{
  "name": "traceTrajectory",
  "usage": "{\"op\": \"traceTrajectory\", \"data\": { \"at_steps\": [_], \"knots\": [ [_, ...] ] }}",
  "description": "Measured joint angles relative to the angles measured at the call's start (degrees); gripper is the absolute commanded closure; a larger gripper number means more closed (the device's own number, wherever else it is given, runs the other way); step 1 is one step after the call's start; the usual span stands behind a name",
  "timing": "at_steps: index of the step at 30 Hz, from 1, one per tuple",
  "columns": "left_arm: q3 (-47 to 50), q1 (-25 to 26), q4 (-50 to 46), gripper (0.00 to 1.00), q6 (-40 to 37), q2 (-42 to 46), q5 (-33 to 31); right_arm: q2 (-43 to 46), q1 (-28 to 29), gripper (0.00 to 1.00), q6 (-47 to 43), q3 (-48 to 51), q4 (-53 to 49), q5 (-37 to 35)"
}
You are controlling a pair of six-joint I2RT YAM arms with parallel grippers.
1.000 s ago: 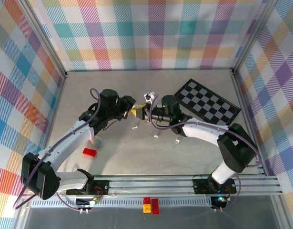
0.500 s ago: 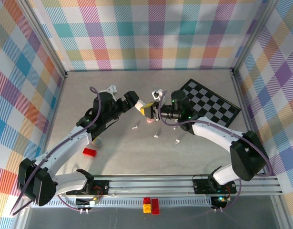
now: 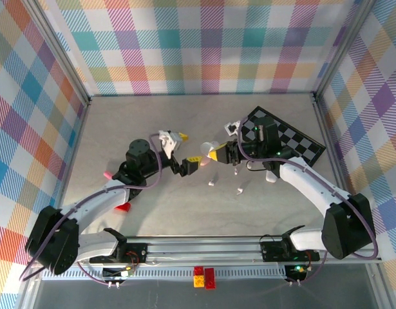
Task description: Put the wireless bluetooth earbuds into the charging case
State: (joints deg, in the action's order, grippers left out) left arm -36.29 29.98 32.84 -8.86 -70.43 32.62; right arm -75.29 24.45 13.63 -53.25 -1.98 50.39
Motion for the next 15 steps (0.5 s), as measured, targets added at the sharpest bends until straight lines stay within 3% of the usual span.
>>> {"op": "traceTrajectory", "data": {
  "at_steps": [7,11,15],
  "knots": [
    [-1.75,0.39,-0.02,0.07,-16.48,-2.43,10.19,1.64,-1.25,0.92,-2.69,-0.20,-6.21,9.55],
    [-2.32,1.57,-4.63,0.08,-26.27,-0.59,11.63,1.07,-1.25,0.91,-3.80,-1.36,-9.88,15.67],
    [-2.84,2.16,-6.93,0.09,-30.34,-0.26,13.33,-1.40,-1.25,0.92,-1.99,-4.09,-10.62,20.57]
  ]
}}
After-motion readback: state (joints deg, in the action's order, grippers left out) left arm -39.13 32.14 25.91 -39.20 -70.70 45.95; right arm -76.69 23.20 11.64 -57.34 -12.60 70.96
